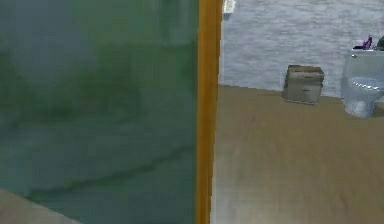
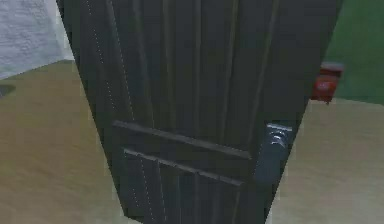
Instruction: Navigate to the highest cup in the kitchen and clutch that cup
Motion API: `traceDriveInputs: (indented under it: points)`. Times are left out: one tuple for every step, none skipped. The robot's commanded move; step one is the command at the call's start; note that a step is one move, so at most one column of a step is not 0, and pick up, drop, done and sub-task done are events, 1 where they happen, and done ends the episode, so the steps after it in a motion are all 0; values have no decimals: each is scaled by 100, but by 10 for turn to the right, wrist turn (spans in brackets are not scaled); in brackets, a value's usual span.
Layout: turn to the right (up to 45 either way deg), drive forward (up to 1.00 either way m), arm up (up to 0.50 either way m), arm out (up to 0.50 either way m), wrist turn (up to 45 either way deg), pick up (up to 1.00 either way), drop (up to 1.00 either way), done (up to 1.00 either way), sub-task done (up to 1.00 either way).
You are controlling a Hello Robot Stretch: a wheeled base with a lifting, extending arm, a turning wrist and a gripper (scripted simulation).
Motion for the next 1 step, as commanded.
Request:
traceDriveInputs:
  points:
    - [390, 0, 0, 0, 0, 0, 0, 0, 0]
